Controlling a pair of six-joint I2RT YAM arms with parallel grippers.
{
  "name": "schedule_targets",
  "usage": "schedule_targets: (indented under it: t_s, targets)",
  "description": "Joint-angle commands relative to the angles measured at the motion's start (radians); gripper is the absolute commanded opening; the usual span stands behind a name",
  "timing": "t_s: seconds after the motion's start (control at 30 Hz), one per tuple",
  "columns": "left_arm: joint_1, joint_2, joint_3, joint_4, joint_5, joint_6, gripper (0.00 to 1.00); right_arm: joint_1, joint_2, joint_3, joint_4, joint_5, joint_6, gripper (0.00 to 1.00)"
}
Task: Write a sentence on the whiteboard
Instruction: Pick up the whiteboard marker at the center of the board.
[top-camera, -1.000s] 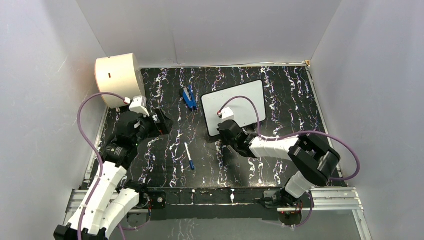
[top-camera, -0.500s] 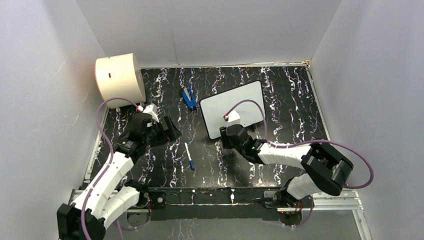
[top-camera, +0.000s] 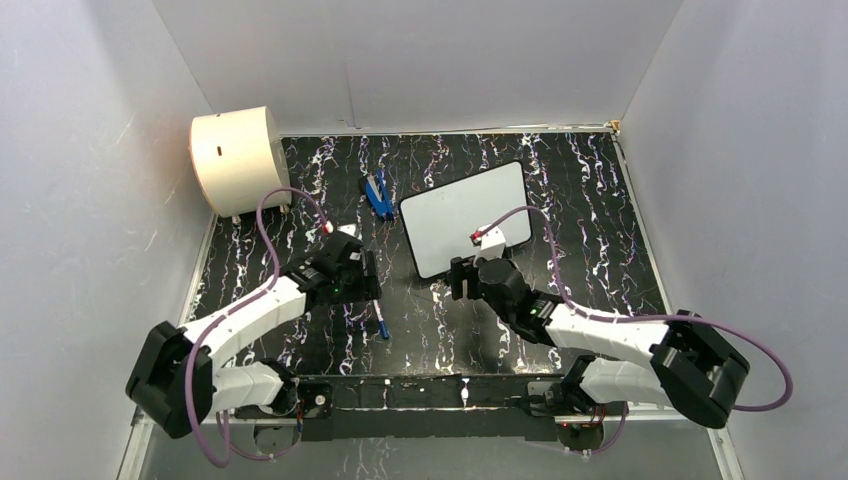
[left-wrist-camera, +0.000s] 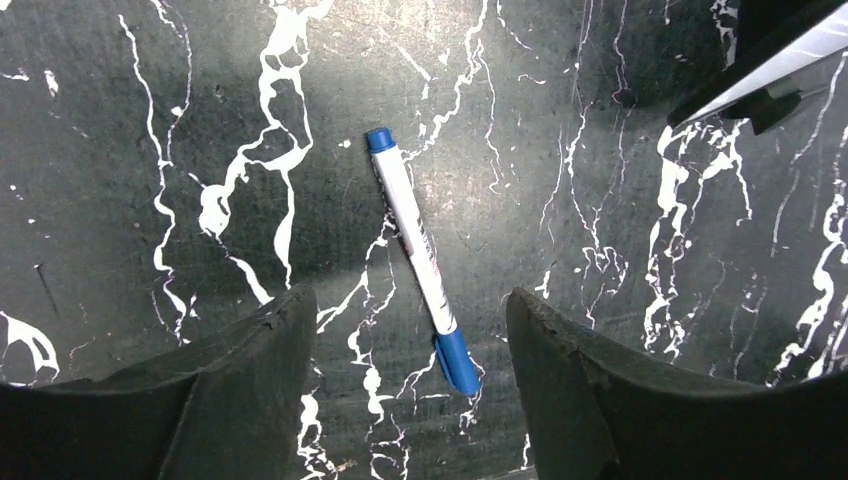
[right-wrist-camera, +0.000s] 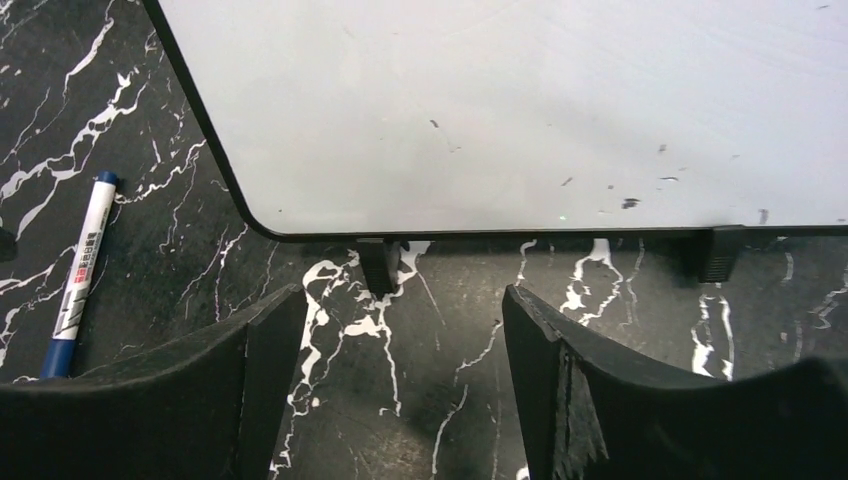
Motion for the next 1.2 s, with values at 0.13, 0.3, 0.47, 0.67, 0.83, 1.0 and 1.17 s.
schedule_targets:
  t_s: [0.13, 0.3, 0.47, 0.67, 0.83, 1.0, 1.17]
  targets:
    - [-0.096, 0.114, 0.078, -0.001, -0.144, -0.032, 0.6, 0.007, -0.121, -0.052, 0.068, 0.089, -0.054, 0.88]
    - [-0.141, 0.181, 0.083, 0.013, -0.17, -0.046, 0.53, 0.007, -0.148, -0.068, 0.056, 0.123, -0.059, 0.94]
    - [-0.158, 0.22, 0.086, 0.024, -0.182, -0.05, 0.45, 0.007, -0.169, -0.077, 0.048, 0.133, -0.056, 0.95]
    - [-0.168, 0.254, 0.07, 0.024, -0.182, -0.046, 0.35, 0.007, -0.177, -0.076, 0.036, 0.142, -0.055, 0.96]
    - [-0.168, 0.262, 0.048, 0.011, -0.195, -0.043, 0.26, 0.007, -0.17, -0.074, 0.032, 0.146, -0.054, 0.97]
    - [-0.168, 0.265, 0.041, -0.009, -0.204, -0.036, 0.16, 0.006, -0.149, -0.066, 0.037, 0.122, -0.051, 0.99]
    - [-0.168, 0.232, 0.03, -0.03, -0.247, -0.027, 0.07, 0.007, -0.105, -0.047, 0.029, 0.074, -0.059, 0.99]
